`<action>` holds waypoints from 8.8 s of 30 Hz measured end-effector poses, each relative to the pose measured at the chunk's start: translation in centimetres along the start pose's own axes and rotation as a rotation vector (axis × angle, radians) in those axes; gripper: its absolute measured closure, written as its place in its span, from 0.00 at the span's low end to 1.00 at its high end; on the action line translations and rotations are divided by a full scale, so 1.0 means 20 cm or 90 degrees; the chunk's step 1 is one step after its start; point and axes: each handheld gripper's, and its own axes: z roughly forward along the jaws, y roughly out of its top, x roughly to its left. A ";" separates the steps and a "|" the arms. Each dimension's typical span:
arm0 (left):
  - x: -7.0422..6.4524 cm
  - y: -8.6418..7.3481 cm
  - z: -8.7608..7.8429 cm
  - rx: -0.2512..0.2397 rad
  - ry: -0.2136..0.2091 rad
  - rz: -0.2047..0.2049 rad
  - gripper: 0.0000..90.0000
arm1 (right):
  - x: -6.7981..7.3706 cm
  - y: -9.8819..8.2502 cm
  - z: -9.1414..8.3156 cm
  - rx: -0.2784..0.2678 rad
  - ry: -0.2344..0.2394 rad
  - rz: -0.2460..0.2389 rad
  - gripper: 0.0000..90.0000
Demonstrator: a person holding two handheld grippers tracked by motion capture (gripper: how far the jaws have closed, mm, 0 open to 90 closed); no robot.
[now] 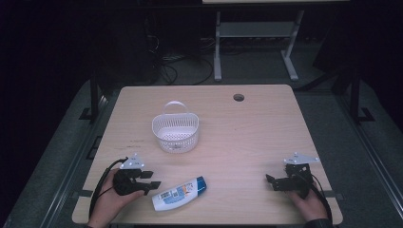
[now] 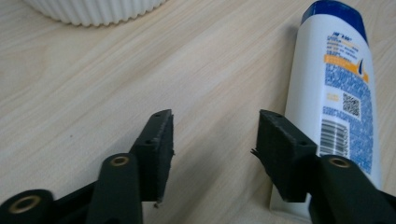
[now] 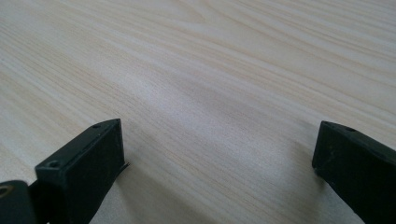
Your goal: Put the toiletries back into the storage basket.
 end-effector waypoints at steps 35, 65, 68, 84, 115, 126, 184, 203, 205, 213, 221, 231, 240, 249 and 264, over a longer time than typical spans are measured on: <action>-0.22 0.27 0.10 0.001 -0.067 0.090 0.39 | 0.00 0.00 0.00 0.000 0.000 0.000 0.02; -0.41 0.35 0.33 0.071 -0.080 0.159 0.33 | 0.00 0.00 0.00 0.000 0.000 0.000 0.02; -0.42 0.35 0.35 0.081 -0.077 0.168 0.32 | 0.00 0.00 0.00 0.000 0.000 0.000 0.02; -0.47 0.34 0.44 0.134 -0.028 0.210 0.28 | 0.00 0.00 0.00 0.000 0.000 0.000 0.02; -0.45 0.34 0.44 0.141 -0.031 0.177 0.39 | 0.00 0.00 0.00 0.000 0.000 0.000 0.02; -0.41 0.35 0.35 0.080 -0.058 0.149 0.39 | 0.00 0.00 0.00 0.000 0.000 0.000 0.02; -0.26 0.37 -0.04 -0.214 -0.174 0.079 0.40 | 0.00 0.00 0.00 0.000 0.000 0.000 0.02; -0.15 0.38 -0.18 -0.241 -0.090 0.058 0.40 | 0.00 0.00 0.00 0.000 0.000 0.000 0.02; -0.13 0.39 -0.19 -0.243 -0.085 0.057 0.40 | 0.00 0.00 0.00 0.000 0.000 0.000 0.02; -0.09 0.39 -0.22 -0.247 -0.062 0.051 0.40 | 0.00 0.00 0.00 0.000 0.000 0.000 0.02; -0.04 0.39 -0.25 -0.249 -0.041 0.045 0.40 | 0.00 0.00 0.00 0.000 0.000 0.000 0.02; 0.01 0.40 -0.30 -0.258 -0.016 0.035 0.40 | 0.00 0.00 0.00 0.000 0.000 0.000 0.02; 0.05 0.42 -0.33 -0.263 -0.003 0.031 0.40 | 0.00 0.00 0.00 0.000 0.001 0.000 0.02; 0.09 0.46 -0.37 -0.267 0.009 0.032 0.40 | 0.00 0.00 0.00 0.000 0.000 0.000 0.02; 0.15 0.53 -0.39 -0.264 0.024 0.030 0.40 | 0.00 0.00 0.00 0.000 0.001 0.000 0.02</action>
